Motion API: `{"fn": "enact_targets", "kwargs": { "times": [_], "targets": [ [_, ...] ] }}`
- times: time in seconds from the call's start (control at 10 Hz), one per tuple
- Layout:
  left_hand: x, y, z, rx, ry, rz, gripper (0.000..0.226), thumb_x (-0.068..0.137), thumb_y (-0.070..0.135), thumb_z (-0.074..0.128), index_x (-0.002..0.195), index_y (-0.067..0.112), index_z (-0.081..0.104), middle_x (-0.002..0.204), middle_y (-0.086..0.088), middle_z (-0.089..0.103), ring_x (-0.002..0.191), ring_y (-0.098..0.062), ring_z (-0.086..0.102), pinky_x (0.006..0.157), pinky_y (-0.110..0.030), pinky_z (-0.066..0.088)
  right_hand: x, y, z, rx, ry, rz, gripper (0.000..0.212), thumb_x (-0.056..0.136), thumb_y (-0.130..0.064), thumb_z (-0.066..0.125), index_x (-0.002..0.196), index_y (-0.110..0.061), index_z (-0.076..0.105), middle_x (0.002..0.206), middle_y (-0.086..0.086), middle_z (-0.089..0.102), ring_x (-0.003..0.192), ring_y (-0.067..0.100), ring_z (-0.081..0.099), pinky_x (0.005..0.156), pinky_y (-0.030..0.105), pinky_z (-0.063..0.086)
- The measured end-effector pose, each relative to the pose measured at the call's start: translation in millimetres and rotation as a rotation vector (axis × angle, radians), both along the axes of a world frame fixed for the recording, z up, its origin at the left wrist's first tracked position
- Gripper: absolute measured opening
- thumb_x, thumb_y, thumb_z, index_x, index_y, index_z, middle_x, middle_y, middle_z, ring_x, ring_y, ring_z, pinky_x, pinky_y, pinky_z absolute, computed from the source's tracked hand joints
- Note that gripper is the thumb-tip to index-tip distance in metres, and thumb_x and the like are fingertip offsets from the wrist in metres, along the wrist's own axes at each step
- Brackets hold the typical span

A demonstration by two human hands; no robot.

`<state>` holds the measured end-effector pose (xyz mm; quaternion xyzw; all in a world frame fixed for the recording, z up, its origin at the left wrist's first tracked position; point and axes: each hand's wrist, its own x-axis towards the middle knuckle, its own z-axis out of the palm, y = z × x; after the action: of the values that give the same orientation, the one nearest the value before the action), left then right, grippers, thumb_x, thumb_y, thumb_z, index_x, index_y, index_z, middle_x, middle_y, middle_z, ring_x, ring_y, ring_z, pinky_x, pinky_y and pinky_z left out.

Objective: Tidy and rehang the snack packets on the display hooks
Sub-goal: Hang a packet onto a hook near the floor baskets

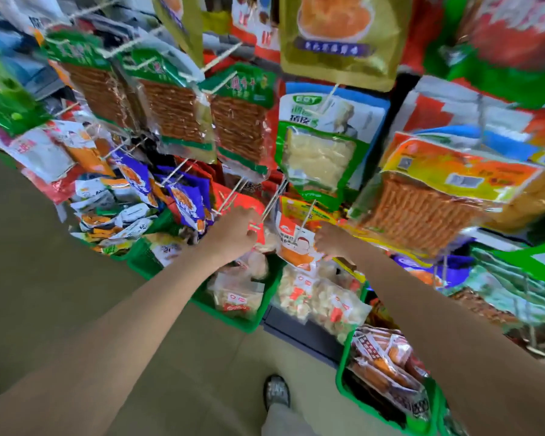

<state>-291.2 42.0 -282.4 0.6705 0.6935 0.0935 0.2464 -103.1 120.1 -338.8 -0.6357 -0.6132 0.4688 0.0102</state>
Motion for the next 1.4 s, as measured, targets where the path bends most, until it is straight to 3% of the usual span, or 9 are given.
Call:
{"fn": "enact_targets", "kwargs": {
  "times": [0.2, 0.4, 0.6, 0.7, 0.9, 1.0, 1.2, 1.3, 1.4],
  "targets": [
    [-22, 10, -38, -0.127, -0.016, 0.033, 0.034, 0.093, 0.007, 0.044, 0.126, 0.007, 0.05, 0.132, -0.01, 0.051, 0.115, -0.024, 0.053, 0.09, -0.027, 0.039, -8, 31, -59, -0.074, -0.197, 0.07, 0.037, 0.09, -0.005, 0.045, 0.125, 0.007, 0.048, 0.129, 0.024, 0.052, 0.12, 0.034, 0.051, 0.097, 0.039, 0.041],
    [-42, 6, -40, -0.163, -0.017, 0.082, 0.034, 0.092, 0.004, 0.044, 0.126, 0.002, 0.05, 0.128, -0.014, 0.052, 0.113, -0.026, 0.053, 0.086, -0.027, 0.04, -6, 30, -76, -0.114, -0.108, -0.012, 0.032, 0.087, -0.01, 0.054, 0.115, 0.006, 0.059, 0.119, 0.025, 0.06, 0.112, 0.036, 0.057, 0.099, 0.045, 0.046],
    [-13, 1, -29, -0.139, -0.025, -0.021, 0.033, 0.091, 0.006, 0.047, 0.124, 0.007, 0.051, 0.128, -0.011, 0.053, 0.114, -0.026, 0.052, 0.091, -0.03, 0.04, -7, -24, -27, -0.221, 0.065, -0.072, 0.01, 0.086, -0.001, 0.053, 0.09, 0.004, 0.062, 0.087, 0.019, 0.066, 0.069, 0.026, 0.063, 0.081, 0.038, 0.052],
    [24, 0, -18, -0.129, -0.081, -0.139, 0.033, 0.09, 0.007, 0.05, 0.123, 0.01, 0.052, 0.127, -0.009, 0.056, 0.109, -0.023, 0.057, 0.088, -0.03, 0.046, 18, -53, 2, -0.153, 0.095, -0.14, 0.023, 0.09, 0.0, 0.044, 0.07, 0.003, 0.055, 0.045, 0.003, 0.062, 0.041, 0.015, 0.06, 0.066, 0.033, 0.056],
    [149, -18, -2, -0.285, -0.106, -0.456, 0.019, 0.09, 0.012, 0.051, 0.104, 0.004, 0.06, 0.069, -0.007, 0.06, 0.048, -0.01, 0.056, 0.046, -0.021, 0.042, 128, -115, 45, -0.02, 0.165, -0.332, 0.037, 0.091, 0.002, 0.038, 0.057, -0.007, 0.047, 0.026, -0.004, 0.048, 0.023, 0.004, 0.045, 0.034, 0.013, 0.038],
    [218, -32, -7, -0.294, -0.084, -0.589, 0.016, 0.087, 0.01, 0.054, 0.072, 0.013, 0.057, 0.077, -0.01, 0.058, 0.061, -0.009, 0.057, 0.048, -0.016, 0.038, 201, -157, 46, 0.004, 0.191, -0.488, 0.033, 0.094, -0.003, 0.041, 0.063, -0.011, 0.051, 0.03, -0.007, 0.051, 0.027, 0.001, 0.047, 0.034, 0.01, 0.039],
    [353, -70, -35, -0.27, -0.059, -0.742, 0.017, 0.089, 0.013, 0.052, 0.074, 0.011, 0.06, 0.092, -0.017, 0.069, 0.089, -0.025, 0.063, 0.065, -0.025, 0.038, 323, -222, 25, 0.046, 0.05, -0.485, 0.016, 0.091, -0.02, 0.055, 0.088, -0.005, 0.057, 0.057, -0.008, 0.058, 0.048, 0.0, 0.055, 0.051, 0.013, 0.043],
    [414, -82, -53, -0.292, -0.11, -0.724, 0.018, 0.089, 0.014, 0.051, 0.077, 0.009, 0.063, 0.089, -0.018, 0.07, 0.087, -0.027, 0.065, 0.074, -0.031, 0.049, 379, -236, 9, 0.05, 0.012, -0.497, 0.029, 0.09, -0.02, 0.058, 0.111, 0.0, 0.059, 0.092, 0.013, 0.062, 0.091, 0.028, 0.064, 0.065, 0.022, 0.045],
    [471, -92, -68, -0.293, -0.105, -0.702, 0.021, 0.092, 0.018, 0.049, 0.095, 0.007, 0.067, 0.103, -0.012, 0.069, 0.099, -0.026, 0.062, 0.07, -0.023, 0.039, 435, -246, -6, 0.095, -0.158, -0.505, 0.035, 0.085, -0.032, 0.065, 0.108, -0.005, 0.066, 0.112, 0.012, 0.066, 0.11, 0.024, 0.059, 0.072, 0.019, 0.035]
  ]
}}
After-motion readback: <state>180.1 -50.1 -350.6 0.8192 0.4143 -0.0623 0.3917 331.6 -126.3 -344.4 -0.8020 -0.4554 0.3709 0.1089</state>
